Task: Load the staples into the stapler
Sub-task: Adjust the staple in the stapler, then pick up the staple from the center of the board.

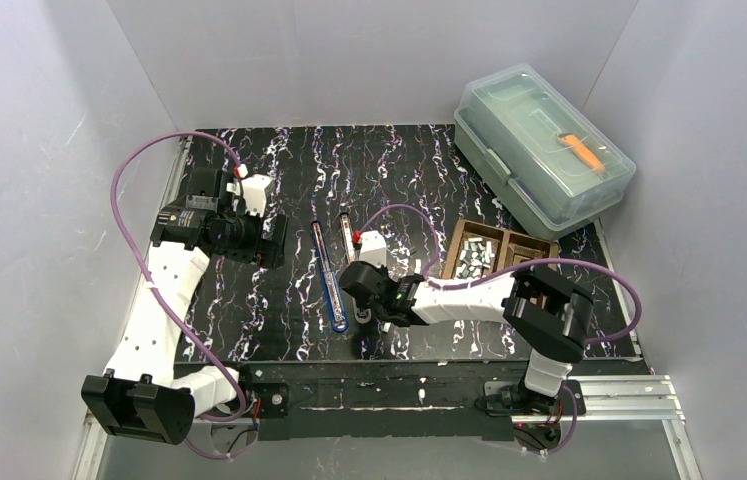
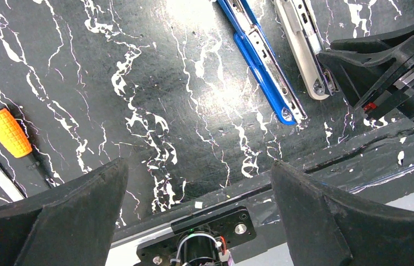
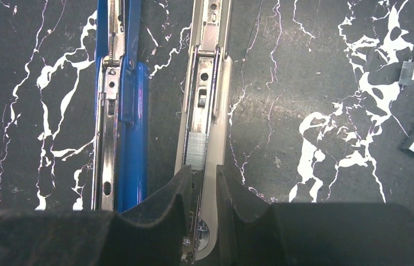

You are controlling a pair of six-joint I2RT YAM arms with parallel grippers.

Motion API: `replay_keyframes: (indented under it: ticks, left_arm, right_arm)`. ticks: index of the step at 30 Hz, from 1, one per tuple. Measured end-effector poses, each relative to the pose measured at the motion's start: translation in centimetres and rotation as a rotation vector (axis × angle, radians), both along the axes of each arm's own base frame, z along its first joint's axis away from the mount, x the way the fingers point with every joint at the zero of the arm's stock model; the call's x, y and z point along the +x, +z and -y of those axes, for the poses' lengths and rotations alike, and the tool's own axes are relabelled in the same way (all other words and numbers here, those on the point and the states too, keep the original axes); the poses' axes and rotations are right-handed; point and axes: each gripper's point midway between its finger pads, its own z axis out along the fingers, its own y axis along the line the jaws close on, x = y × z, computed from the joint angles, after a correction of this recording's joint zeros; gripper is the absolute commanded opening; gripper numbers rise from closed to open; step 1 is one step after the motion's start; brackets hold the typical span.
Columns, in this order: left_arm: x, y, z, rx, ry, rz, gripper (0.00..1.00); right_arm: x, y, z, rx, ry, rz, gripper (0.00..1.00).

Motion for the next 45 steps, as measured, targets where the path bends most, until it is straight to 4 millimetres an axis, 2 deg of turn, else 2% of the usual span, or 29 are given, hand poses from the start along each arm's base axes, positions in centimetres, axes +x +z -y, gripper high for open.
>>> replay_keyframes:
  ticks: [6, 11, 17, 22, 24, 27, 28, 31, 36, 45]
  left_arm:
    - [0.0, -0.1, 0.0, 0.0, 0.0, -0.003, 0.99]
    - [-0.1, -0.3, 0.0, -0.001, -0.001, -0.009, 0.99]
    - [-0.2, -0.2, 0.2, -0.011, -0.006, -0.009, 0.99]
    - [-0.4, -0.3, 0.3, -0.018, -0.012, -0.006, 0.99]
    - [-0.6, -0.3, 0.3, -0.02, -0.016, -0.004, 0.99]
    - [-0.9, -0.2, 0.4, -0.021, -0.025, 0.002, 0.99]
    - [-1.0, -0.2, 0.4, -0.022, -0.029, 0.006, 0.99]
    - [-1.4, 0.2, 0.4, -0.025, -0.039, 0.023, 0.99]
    - [-2.0, 0.7, 0.3, -0.026, -0.05, 0.04, 0.99]
    - [-2.9, 0.9, 0.2, -0.023, -0.053, 0.04, 0.99]
  right_arm:
    - [0.0, 0.3, 0.2, 0.003, -0.002, 0.0, 0.3]
    - [-0.6, 2.0, 1.4, 0.024, -0.012, -0.001, 0.31]
    - [-1.7, 2.9, 3.8, 0.026, -0.045, -0.031, 0.46]
    - [-3.4, 1.4, 6.2, -0.033, -0.076, -0.089, 0.55]
    - [-4.3, 0.9, 6.8, -0.054, -0.078, -0.108, 0.59]
    - [-5.3, 0.3, 7.0, -0.068, -0.075, -0.129, 0.72]
    - [-5.6, 0.3, 7.0, -0.065, -0.074, -0.136, 0.73]
    - [-6.2, 0.0, 6.6, -0.046, -0.067, -0.154, 0.72]
    - [-6.9, -0.8, 7.0, -0.042, -0.071, -0.186, 0.66]
    - [-7.8, -1.3, 6.1, -0.019, -0.058, -0.219, 0.55]
